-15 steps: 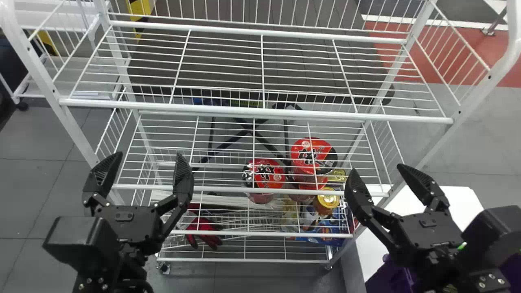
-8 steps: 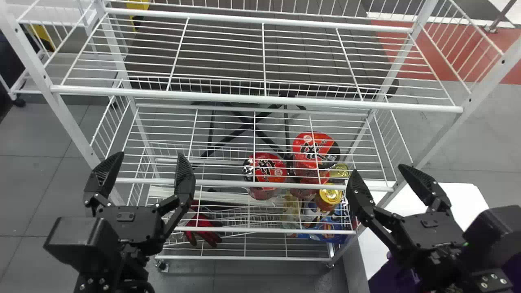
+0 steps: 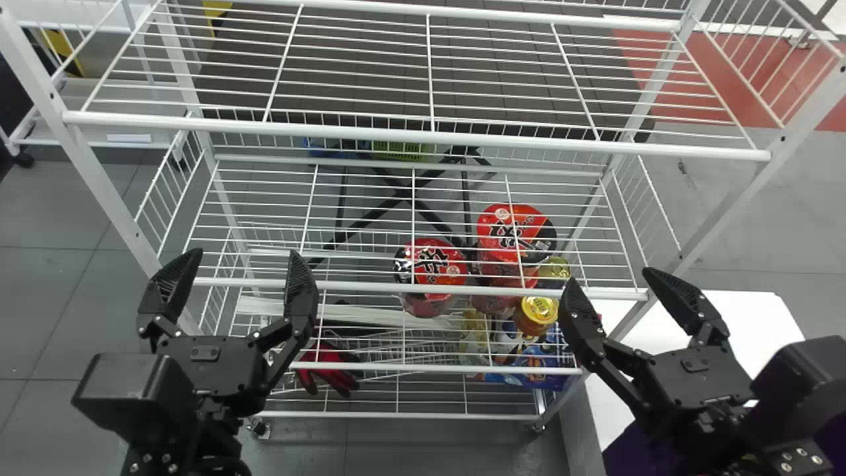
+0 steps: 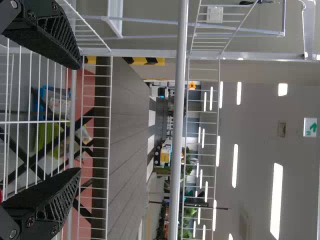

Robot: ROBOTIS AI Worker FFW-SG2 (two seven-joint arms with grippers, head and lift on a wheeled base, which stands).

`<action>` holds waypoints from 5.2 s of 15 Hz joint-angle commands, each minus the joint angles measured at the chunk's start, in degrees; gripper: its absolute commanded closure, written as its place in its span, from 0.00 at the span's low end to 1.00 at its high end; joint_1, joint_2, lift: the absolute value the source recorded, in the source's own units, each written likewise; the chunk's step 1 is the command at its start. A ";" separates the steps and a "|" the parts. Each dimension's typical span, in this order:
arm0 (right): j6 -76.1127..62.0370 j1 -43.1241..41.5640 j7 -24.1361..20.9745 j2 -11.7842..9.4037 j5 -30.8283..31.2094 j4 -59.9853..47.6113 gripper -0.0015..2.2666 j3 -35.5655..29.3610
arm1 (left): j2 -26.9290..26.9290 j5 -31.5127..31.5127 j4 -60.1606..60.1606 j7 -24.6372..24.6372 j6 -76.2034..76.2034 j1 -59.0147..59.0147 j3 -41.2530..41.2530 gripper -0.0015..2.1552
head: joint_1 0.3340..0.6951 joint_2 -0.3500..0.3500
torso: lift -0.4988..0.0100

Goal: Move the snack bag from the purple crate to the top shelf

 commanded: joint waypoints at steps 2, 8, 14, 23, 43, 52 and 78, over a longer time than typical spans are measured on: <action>-0.01 0.00 0.42 0.02 0.23 0.09 0.07 0.22 | 0.00 0.11 0.02 0.00 -0.17 0.11 0.00 0.04 | 1.00 0.37 | 0.42; -0.18 0.09 0.60 0.02 0.41 0.18 0.07 0.30 | 0.00 0.20 0.10 0.00 -0.17 0.19 0.00 0.04 | 1.00 0.38 | 0.37; -0.88 0.27 1.30 0.02 0.41 0.35 0.07 0.57 | 0.00 0.29 0.19 0.00 -0.17 0.54 0.00 0.04 | 1.00 0.38 | 0.33; -1.41 0.53 0.86 0.02 1.64 0.27 0.07 1.54 | 0.18 0.29 -0.07 0.00 -0.34 0.98 0.09 0.04 | 1.00 0.39 | 0.26; -1.41 1.32 3.14 -0.07 1.11 -0.17 0.07 1.54 | 0.27 0.20 -0.42 0.09 -1.40 2.04 0.53 0.04 | 1.00 0.43 | 0.10; 2.46 2.82 3.67 0.02 -1.44 -3.69 0.07 -1.45 | 0.18 0.20 -0.51 0.18 -1.75 2.65 0.70 0.04 | 1.00 0.42 | 0.06; 25.48 3.25 3.23 8.72 -11.37 -6.24 0.07 -30.46 | -0.17 0.38 1.69 0.35 -3.51 2.13 0.00 0.04 | 1.00 0.00 | 0.11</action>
